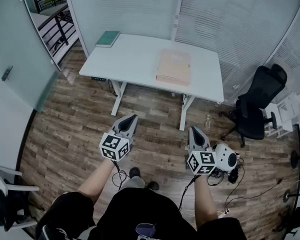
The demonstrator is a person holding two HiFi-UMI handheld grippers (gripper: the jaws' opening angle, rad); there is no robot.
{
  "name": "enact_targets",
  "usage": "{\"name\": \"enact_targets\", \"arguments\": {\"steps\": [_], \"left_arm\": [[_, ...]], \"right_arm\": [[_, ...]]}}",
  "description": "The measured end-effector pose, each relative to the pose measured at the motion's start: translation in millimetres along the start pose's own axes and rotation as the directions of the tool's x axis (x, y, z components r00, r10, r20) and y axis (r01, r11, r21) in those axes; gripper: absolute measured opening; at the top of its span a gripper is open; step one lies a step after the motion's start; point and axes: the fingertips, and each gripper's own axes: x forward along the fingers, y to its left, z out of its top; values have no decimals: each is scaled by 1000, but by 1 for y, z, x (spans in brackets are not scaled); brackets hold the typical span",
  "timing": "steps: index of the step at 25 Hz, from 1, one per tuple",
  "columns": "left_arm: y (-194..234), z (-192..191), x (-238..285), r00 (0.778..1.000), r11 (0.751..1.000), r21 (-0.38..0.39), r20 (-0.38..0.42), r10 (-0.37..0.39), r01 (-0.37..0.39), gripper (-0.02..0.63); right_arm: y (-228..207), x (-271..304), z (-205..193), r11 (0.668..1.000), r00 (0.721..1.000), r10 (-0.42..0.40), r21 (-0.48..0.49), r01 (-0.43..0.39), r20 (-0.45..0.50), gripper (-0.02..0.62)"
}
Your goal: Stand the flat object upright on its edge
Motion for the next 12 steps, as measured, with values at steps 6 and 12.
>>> {"name": "enact_targets", "arguments": {"steps": [6, 12], "left_arm": [[14, 4, 0, 1000, 1000, -1, 8, -3, 3, 20], [26, 8, 11, 999, 1000, 5, 13, -31, 31, 19]], "right_arm": [[13, 8, 5, 1000, 1000, -2, -15, 2, 6, 21], [21, 20, 8, 998, 1000, -24, -55, 24, 8, 21]]}}
